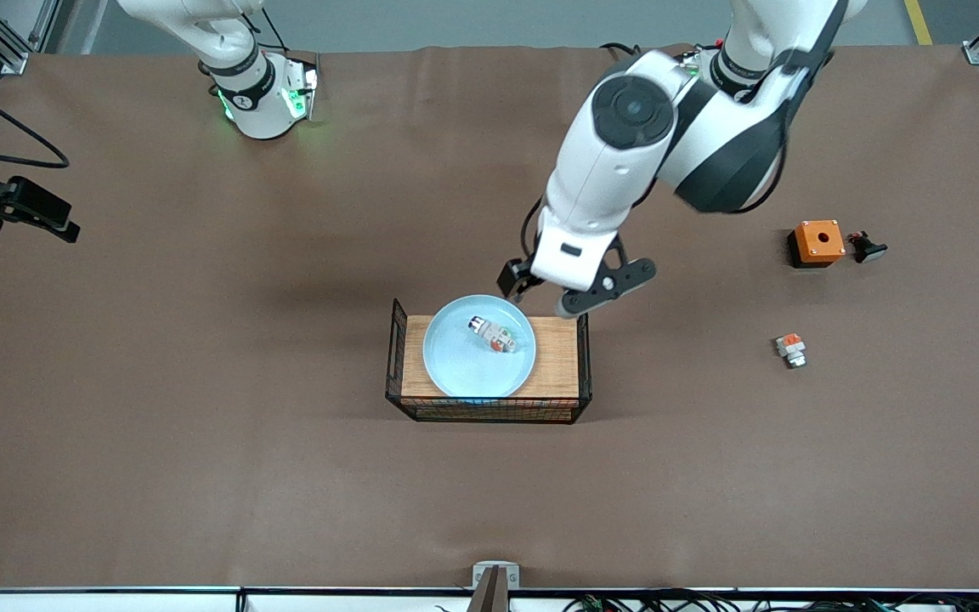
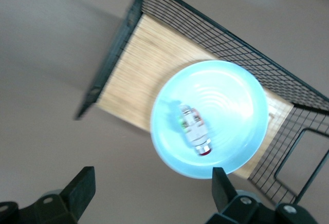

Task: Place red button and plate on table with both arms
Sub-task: 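Lower the left gripper onto the white-red button and close it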

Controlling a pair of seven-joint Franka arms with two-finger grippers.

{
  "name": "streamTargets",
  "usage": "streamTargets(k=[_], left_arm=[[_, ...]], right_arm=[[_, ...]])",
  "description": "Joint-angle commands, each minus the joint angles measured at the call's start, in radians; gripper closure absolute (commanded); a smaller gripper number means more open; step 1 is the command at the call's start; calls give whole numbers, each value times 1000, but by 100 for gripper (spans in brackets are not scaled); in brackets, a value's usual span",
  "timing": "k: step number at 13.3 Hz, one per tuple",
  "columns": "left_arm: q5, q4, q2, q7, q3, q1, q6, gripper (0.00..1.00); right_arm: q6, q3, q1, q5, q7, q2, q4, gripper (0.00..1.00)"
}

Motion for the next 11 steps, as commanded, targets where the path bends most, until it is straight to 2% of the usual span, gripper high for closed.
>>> streamTargets(k=[1, 2, 7, 9, 11], left_arm=[[35, 56, 77, -136, 25, -54, 59, 0], [46, 56, 99, -194, 47, -81, 79, 0], [45, 89, 191, -363, 247, -256, 153, 4], [45, 91, 200, -365, 265, -269, 160, 12], [45, 91, 215, -371, 266, -270, 176, 15]], right_arm=[[-12, -7, 26, 7, 5, 5, 10, 0], [-18, -7, 47, 2, 6, 5, 10, 0], [-38, -7, 125, -5, 140, 2, 9, 0], [-66, -5, 150, -5, 239, 2, 9, 0], [-71, -7, 173, -7, 302, 2, 9, 0]])
